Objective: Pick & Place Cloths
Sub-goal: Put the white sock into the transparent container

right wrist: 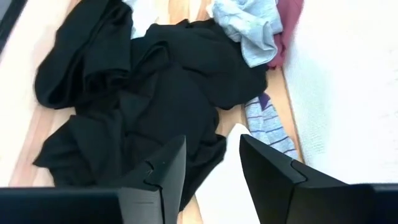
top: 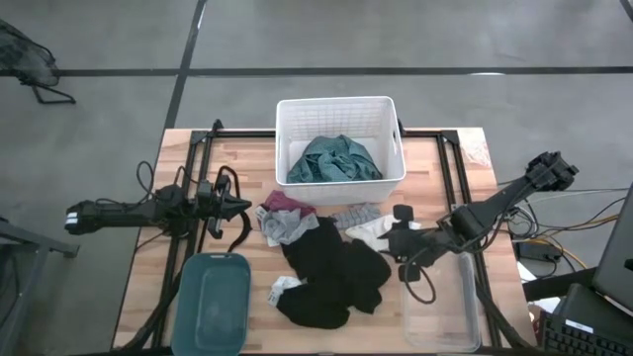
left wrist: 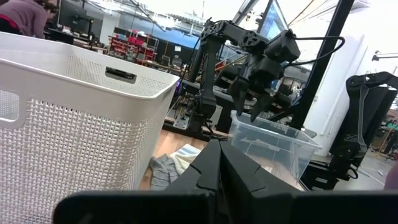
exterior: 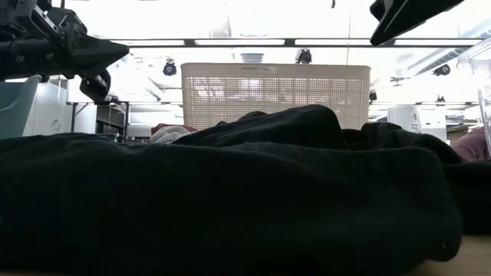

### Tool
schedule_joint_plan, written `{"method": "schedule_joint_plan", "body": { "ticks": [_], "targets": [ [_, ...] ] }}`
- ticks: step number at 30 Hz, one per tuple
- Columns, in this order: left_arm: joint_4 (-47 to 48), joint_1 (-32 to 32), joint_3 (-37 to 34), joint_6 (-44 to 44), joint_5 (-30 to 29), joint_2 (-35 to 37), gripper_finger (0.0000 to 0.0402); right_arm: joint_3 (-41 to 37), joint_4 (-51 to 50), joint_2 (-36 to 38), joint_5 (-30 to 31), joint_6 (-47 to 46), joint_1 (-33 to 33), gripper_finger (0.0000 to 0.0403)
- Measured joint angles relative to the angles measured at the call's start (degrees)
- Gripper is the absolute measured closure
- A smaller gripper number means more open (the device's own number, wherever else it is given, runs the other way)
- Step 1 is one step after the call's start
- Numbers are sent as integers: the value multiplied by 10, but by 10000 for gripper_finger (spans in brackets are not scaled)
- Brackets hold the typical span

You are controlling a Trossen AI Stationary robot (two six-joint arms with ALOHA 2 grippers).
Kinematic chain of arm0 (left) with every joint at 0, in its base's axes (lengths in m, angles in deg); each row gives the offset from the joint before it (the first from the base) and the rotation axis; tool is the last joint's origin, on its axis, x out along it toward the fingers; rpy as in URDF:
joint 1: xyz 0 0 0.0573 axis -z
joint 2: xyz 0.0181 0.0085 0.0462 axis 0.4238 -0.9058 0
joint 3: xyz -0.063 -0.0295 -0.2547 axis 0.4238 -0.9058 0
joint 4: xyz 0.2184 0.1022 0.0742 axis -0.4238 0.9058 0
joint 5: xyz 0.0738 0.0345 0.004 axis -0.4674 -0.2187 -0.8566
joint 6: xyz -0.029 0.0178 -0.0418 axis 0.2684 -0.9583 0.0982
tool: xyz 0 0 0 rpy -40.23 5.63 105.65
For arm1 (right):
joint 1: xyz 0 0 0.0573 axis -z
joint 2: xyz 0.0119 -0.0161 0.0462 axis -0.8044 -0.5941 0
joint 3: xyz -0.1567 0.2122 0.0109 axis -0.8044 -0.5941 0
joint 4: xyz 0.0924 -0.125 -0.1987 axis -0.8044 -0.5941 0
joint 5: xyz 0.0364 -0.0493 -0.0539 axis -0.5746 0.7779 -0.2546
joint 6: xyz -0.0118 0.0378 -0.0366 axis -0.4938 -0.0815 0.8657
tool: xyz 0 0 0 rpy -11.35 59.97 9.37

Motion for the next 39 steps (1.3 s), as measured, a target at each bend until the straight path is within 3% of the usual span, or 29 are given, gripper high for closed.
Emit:
{"method": "schedule_joint_plan", "body": {
  "ticks": [7, 13, 20, 27, 33, 39],
  "targets": [
    [1, 0, 0, 0, 0, 0, 390, 0, -1, 0, 30, -4, 11, 282],
    [2, 0, 0, 0, 0, 0, 390, -1, 5, -30, 33, -14, 46, 259],
    [6, 0, 0, 0, 0, 0, 390, 10, -3, -121, 32, 9, 69, 201],
    [6, 0, 0, 0, 0, 0, 390, 77, -41, -236, 32, 26, 71, 159],
    [7, 0, 0, 0, 0, 0, 390, 139, -133, -317, 70, -18, 82, 159],
    [8, 0, 0, 0, 0, 0, 390, 147, -141, -371, 82, -45, 90, 176]
  ]
}}
